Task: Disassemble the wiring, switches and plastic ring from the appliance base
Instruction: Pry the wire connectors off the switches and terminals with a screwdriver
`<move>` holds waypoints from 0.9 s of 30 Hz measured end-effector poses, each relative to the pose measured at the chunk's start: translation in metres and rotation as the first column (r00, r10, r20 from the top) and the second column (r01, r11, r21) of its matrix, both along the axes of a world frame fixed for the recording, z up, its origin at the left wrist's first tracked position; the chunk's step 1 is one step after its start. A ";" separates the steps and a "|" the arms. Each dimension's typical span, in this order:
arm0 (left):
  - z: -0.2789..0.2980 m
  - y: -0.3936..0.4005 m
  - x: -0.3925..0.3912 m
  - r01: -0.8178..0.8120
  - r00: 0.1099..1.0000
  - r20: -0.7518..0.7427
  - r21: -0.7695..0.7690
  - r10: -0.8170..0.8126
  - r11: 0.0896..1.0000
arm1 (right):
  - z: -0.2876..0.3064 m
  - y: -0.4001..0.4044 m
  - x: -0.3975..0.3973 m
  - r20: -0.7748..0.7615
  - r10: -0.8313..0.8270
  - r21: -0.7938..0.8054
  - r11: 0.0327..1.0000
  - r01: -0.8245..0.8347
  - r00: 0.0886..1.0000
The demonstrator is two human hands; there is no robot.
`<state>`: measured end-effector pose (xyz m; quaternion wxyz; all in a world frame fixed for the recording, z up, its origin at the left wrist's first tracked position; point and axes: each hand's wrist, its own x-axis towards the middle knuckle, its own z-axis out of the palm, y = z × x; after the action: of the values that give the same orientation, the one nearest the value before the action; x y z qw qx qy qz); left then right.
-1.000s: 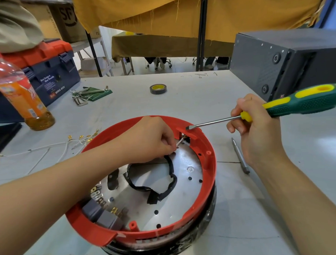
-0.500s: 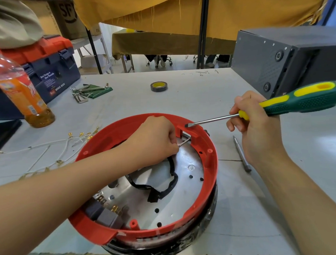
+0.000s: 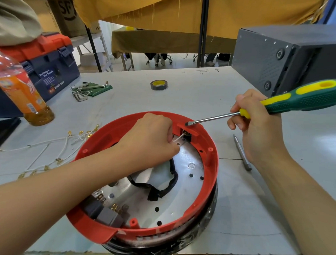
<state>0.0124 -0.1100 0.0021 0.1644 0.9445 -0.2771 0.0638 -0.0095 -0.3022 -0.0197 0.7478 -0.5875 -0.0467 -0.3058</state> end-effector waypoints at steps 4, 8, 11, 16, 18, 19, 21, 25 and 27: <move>0.003 0.003 0.000 0.015 0.999 -0.029 -0.004 -0.015 1.000 | 0.000 0.000 0.000 0.000 0.002 -0.005 1.000 -0.002 1.000; 0.001 0.002 -0.001 0.051 0.995 -0.088 -0.012 -0.051 0.999 | 0.000 0.001 -0.001 0.003 -0.005 -0.042 0.999 0.005 1.000; 0.001 0.004 0.001 0.064 0.994 -0.090 0.018 -0.062 0.998 | -0.001 0.003 -0.001 -0.006 -0.016 -0.096 0.995 0.015 1.000; 0.003 0.013 0.008 0.060 0.996 -0.073 0.110 -0.052 0.992 | -0.001 0.003 -0.001 -0.015 -0.014 -0.092 0.996 0.013 1.000; 0.003 0.015 0.007 0.063 0.995 -0.090 0.130 -0.052 0.990 | -0.001 0.002 -0.001 -0.014 -0.012 -0.089 0.996 0.010 1.000; 0.004 0.015 0.006 0.068 0.994 -0.096 0.137 -0.055 0.988 | -0.001 0.002 -0.001 -0.014 -0.012 -0.092 0.996 0.011 1.000; 0.006 0.016 0.005 0.077 0.991 -0.115 0.143 -0.061 0.987 | -0.001 0.002 -0.002 -0.017 -0.017 -0.102 0.995 0.015 1.000; 0.014 0.018 0.004 0.092 0.982 -0.179 0.163 -0.062 0.982 | -0.001 0.003 -0.002 -0.023 -0.023 -0.112 0.994 0.020 0.999; 0.014 0.016 0.004 0.090 0.975 -0.215 0.183 -0.049 0.979 | 0.000 0.003 -0.002 -0.022 -0.020 -0.116 0.993 0.017 1.000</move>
<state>0.0167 -0.0938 0.0163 0.1030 0.9471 -0.2960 -0.0686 -0.0120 -0.2995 -0.0202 0.7100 -0.6337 -0.0504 -0.3028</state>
